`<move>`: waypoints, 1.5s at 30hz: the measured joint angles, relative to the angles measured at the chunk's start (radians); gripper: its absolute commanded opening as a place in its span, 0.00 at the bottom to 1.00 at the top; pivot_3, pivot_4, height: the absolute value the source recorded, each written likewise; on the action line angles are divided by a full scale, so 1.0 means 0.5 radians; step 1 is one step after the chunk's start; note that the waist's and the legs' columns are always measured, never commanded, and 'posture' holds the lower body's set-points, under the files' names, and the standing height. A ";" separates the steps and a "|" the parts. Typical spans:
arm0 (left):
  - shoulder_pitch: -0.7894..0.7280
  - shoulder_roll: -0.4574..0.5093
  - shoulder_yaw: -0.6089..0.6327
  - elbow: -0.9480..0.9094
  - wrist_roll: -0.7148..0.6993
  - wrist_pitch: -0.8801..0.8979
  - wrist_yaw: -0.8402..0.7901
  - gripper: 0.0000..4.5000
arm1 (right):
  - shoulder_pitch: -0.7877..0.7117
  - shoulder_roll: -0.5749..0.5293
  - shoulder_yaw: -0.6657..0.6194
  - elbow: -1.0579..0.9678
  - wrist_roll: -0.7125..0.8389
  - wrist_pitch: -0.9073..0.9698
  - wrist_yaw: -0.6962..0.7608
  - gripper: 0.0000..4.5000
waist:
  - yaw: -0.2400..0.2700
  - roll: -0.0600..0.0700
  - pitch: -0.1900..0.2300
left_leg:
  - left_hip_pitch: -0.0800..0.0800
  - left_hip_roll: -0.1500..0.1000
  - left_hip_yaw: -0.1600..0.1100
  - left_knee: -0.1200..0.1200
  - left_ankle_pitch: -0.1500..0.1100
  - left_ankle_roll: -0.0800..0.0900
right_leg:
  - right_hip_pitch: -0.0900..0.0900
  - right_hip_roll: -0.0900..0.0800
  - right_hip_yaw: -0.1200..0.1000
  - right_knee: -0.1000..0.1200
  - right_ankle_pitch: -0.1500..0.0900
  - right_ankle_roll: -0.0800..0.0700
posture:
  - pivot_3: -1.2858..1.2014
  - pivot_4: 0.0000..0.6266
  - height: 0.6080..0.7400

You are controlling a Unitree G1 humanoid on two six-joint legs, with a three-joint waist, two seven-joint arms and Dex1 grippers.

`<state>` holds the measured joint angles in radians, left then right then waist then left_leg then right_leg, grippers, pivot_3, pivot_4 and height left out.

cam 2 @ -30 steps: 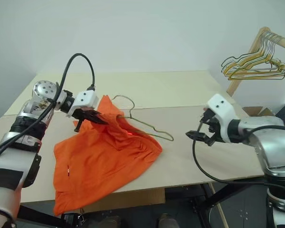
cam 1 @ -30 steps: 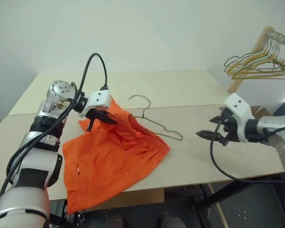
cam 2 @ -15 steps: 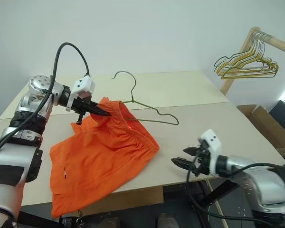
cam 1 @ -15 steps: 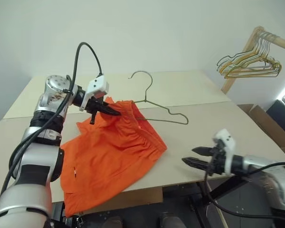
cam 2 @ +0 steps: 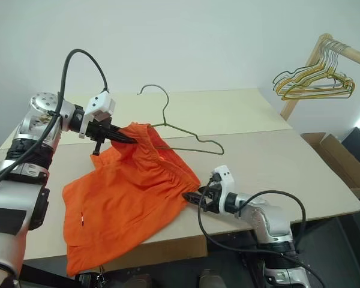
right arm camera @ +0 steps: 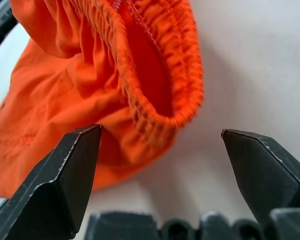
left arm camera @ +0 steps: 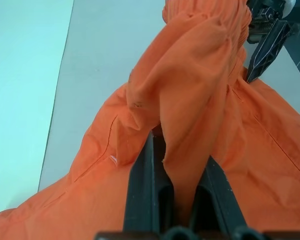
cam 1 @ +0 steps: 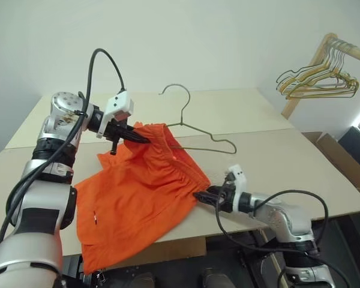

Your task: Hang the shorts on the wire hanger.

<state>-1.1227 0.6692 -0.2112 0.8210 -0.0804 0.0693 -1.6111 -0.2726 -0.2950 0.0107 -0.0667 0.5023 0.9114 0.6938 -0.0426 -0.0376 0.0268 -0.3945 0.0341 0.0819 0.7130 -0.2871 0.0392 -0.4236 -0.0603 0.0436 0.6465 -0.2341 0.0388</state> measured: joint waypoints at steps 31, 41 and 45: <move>0.248 0.382 -0.324 -0.307 -0.395 -0.063 0.000 0.00 | -0.113 -0.689 -0.124 0.003 0.240 -0.007 0.437 0.00 | 0.002 0.000 0.000 | 0.002 0.000 -0.002 0.000 0.000 0.000 | 0.001 0.000 0.001 0.000 0.000 0.000 | 0.51 0.00 1.00; 0.307 0.393 -0.340 -0.245 -0.193 -0.285 0.012 0.00 | -0.167 -0.862 -0.040 0.061 0.216 -0.066 0.653 0.00 | 0.013 0.000 0.000 | 0.002 0.000 0.005 0.000 0.000 0.000 | 0.001 0.000 0.001 -0.001 0.000 0.000 | 0.51 0.00 1.00; 0.324 0.355 -0.329 -0.195 -0.087 -0.346 0.015 0.00 | -0.169 -0.945 -0.028 0.003 0.191 -0.152 0.745 0.00 | 0.016 0.000 0.000 | 0.002 0.000 0.006 0.000 0.000 0.000 | 0.001 0.000 0.000 -0.001 0.000 0.000 | 0.51 0.00 1.00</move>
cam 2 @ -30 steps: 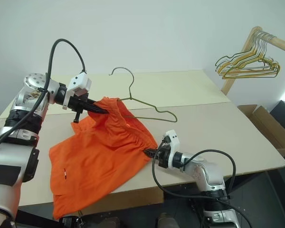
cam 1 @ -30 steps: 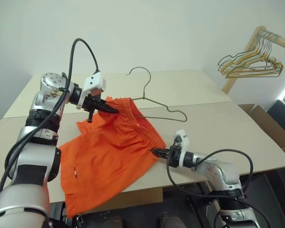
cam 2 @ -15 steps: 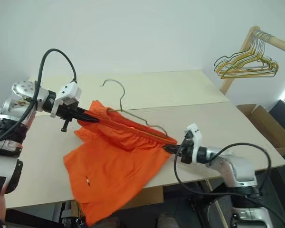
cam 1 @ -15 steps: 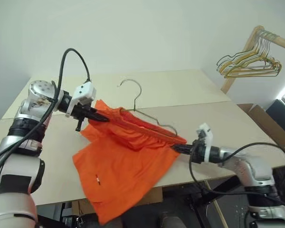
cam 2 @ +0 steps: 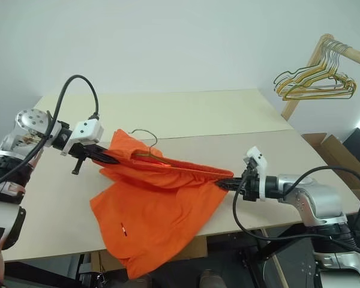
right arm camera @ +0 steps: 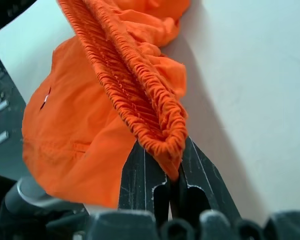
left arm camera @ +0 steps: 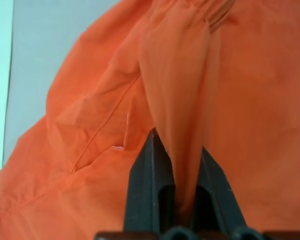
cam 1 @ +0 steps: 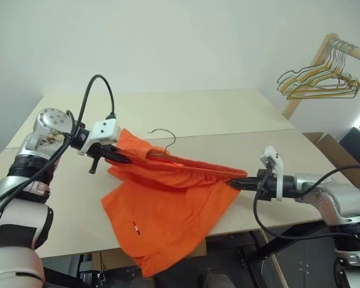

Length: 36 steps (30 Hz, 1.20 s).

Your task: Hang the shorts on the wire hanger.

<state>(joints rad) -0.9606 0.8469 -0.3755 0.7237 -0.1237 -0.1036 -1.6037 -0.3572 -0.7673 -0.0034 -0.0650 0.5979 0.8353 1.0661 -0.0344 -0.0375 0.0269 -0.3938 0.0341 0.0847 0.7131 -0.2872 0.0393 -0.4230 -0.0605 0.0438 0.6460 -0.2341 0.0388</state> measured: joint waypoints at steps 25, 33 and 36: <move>-0.045 -0.332 0.096 0.092 0.167 0.033 0.044 0.00 | -0.047 -0.346 0.211 -0.369 -0.345 -0.175 0.048 0.99 | -0.014 0.000 0.000 | -0.004 0.000 0.001 0.003 0.000 0.000 | -0.002 -0.001 -0.002 -0.001 0.000 0.000 | 0.49 0.00 1.00; -0.058 -0.342 0.096 0.120 0.200 0.011 0.008 0.00 | -0.189 -0.393 -0.017 -0.277 -0.321 -0.225 0.023 0.99 | -0.029 0.000 0.000 | -0.002 0.000 0.001 0.002 0.000 0.000 | -0.002 0.000 0.000 0.000 0.000 0.000 | 0.49 0.00 1.00; -0.073 -0.350 0.096 0.129 0.220 -0.007 0.000 0.00 | -0.385 -0.233 -0.034 -0.332 -0.220 -0.145 -0.059 0.99 | -0.039 0.000 0.000 | -0.001 0.001 0.000 0.002 0.000 0.000 | -0.002 0.001 0.001 0.001 0.000 0.000 | 0.49 0.00 1.00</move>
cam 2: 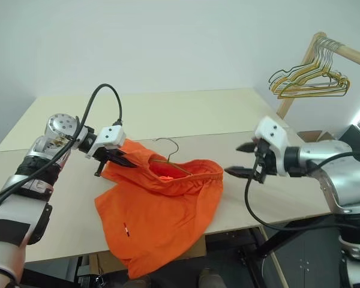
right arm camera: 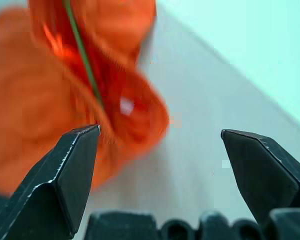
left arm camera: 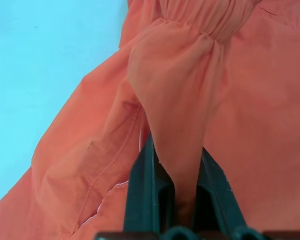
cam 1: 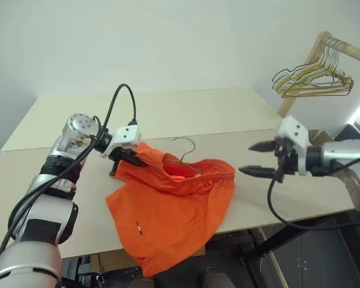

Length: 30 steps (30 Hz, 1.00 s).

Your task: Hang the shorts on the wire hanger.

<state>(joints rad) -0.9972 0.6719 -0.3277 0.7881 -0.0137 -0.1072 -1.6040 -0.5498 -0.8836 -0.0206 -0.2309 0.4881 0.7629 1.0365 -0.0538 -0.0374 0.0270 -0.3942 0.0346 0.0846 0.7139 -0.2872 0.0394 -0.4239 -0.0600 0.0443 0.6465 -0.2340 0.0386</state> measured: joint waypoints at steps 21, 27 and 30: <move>-0.022 0.002 0.012 0.018 0.024 0.003 -0.014 0.00 | -0.536 0.764 0.741 0.165 -0.186 0.402 -0.403 0.43 | -0.028 0.001 0.000 | -0.010 -0.001 -0.004 0.002 0.000 0.000 | -0.004 -0.003 -0.006 0.003 0.001 0.001 | 0.50 0.00 1.00; -0.022 0.004 0.012 0.018 0.025 0.003 -0.014 0.00 | -0.545 0.785 0.749 0.166 -0.201 0.400 -0.366 0.01 | -0.030 0.001 0.000 | -0.010 -0.001 -0.006 0.002 0.000 0.000 | -0.004 -0.003 -0.006 0.003 0.001 0.001 | 0.50 0.00 1.00; -0.022 0.010 0.012 0.019 0.025 0.003 -0.014 0.00 | -0.550 0.788 0.765 0.166 -0.221 0.393 -0.350 0.01 | -0.031 0.001 0.000 | -0.010 -0.001 -0.006 0.001 0.000 0.000 | -0.004 -0.003 -0.006 0.003 0.001 0.001 | 0.50 0.00 1.00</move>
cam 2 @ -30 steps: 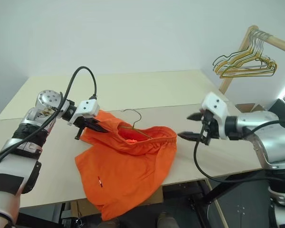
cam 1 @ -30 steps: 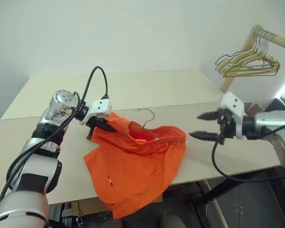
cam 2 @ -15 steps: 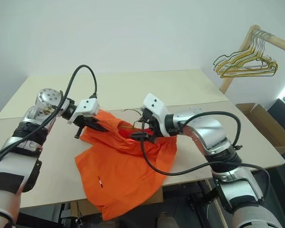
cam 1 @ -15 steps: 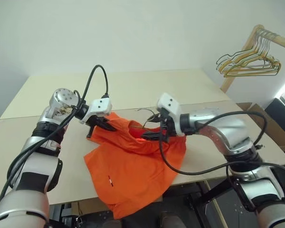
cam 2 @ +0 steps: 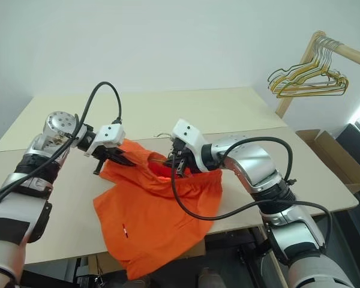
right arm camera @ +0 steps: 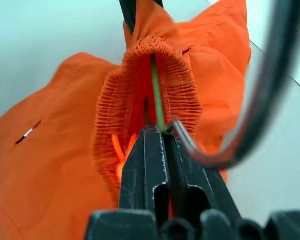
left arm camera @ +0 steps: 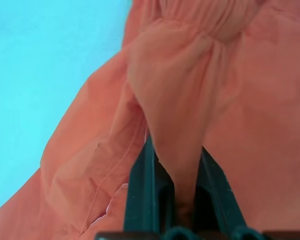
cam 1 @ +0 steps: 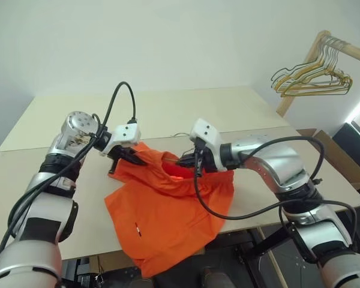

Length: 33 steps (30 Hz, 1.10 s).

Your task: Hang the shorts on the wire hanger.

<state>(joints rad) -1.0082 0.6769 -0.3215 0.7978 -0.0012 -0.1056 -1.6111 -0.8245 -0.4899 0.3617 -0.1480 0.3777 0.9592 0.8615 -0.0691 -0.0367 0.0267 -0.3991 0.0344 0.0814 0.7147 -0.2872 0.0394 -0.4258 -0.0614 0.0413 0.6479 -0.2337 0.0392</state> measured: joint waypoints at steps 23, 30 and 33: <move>0.000 0.098 0.108 -0.009 -0.058 0.033 0.003 0.99 | 0.024 -0.143 0.016 0.022 -0.103 -0.259 0.225 0.00 | 0.000 0.000 0.000 | 0.001 0.000 -0.002 0.000 0.000 0.000 | 0.000 0.000 0.000 0.000 0.000 0.000 | 0.50 0.00 1.00; 0.005 0.151 0.082 0.251 0.100 -0.247 0.017 0.99 | 0.027 -0.157 0.015 -0.002 -0.101 -0.262 0.248 0.00 | 0.000 0.000 0.000 | 0.000 0.000 0.002 0.000 0.000 0.000 | 0.000 0.000 0.000 0.000 0.000 0.000 | 0.50 0.00 1.00; 0.005 0.149 0.060 0.365 0.196 -0.395 0.093 0.91 | 0.029 -0.164 0.014 -0.004 -0.100 -0.262 0.259 0.00 | 0.005 0.000 0.000 | 0.000 0.000 0.004 0.000 0.000 0.000 | 0.000 0.000 -0.001 0.000 0.000 0.000 | 0.49 0.00 1.00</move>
<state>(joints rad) -1.0059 0.7514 -0.2913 0.9803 0.0966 -0.3033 -1.5644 -0.8100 -0.5720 0.3690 -0.1499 0.3276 0.8284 0.9910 -0.0668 -0.0366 0.0268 -0.3993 0.0343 0.0833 0.7148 -0.2872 0.0393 -0.4257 -0.0615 0.0408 0.6478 -0.2337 0.0391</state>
